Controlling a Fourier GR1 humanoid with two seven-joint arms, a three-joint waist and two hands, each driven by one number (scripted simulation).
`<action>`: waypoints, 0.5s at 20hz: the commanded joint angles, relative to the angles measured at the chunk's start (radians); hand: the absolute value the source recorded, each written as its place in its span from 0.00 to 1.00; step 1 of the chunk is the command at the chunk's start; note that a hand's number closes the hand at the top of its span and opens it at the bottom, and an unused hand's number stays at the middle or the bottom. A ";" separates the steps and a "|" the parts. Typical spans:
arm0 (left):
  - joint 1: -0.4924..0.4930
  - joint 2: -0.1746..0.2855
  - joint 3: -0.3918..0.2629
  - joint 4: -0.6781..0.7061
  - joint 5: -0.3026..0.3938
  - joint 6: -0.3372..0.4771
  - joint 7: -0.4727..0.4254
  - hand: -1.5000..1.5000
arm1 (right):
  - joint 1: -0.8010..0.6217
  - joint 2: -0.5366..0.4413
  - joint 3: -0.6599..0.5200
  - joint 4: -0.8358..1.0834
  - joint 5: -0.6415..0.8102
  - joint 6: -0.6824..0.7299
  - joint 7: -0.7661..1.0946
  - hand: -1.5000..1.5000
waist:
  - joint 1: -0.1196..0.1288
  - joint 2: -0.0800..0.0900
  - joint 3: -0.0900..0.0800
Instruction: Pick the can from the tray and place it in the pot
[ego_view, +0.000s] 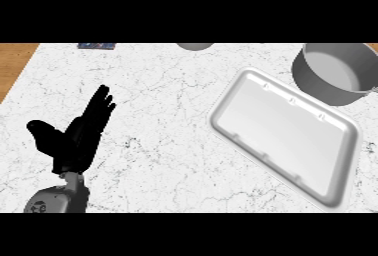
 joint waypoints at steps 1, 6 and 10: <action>-0.004 0.016 0.022 -0.055 0.032 -0.009 0.052 0.50 | -0.014 0.077 -0.028 0.143 -0.022 -0.045 0.031 1.00 | 0.009 0.000 0.001; -0.005 0.016 0.023 0.015 -0.001 -0.005 -0.006 0.50 | -0.051 0.142 -0.059 0.208 -0.096 0.006 0.089 0.00 | -0.008 -0.002 0.000; -0.028 0.003 0.008 -0.008 -0.024 0.024 0.030 0.50 | -0.094 0.149 -0.152 0.243 -0.191 -0.027 0.056 0.00 | -0.014 -0.004 0.000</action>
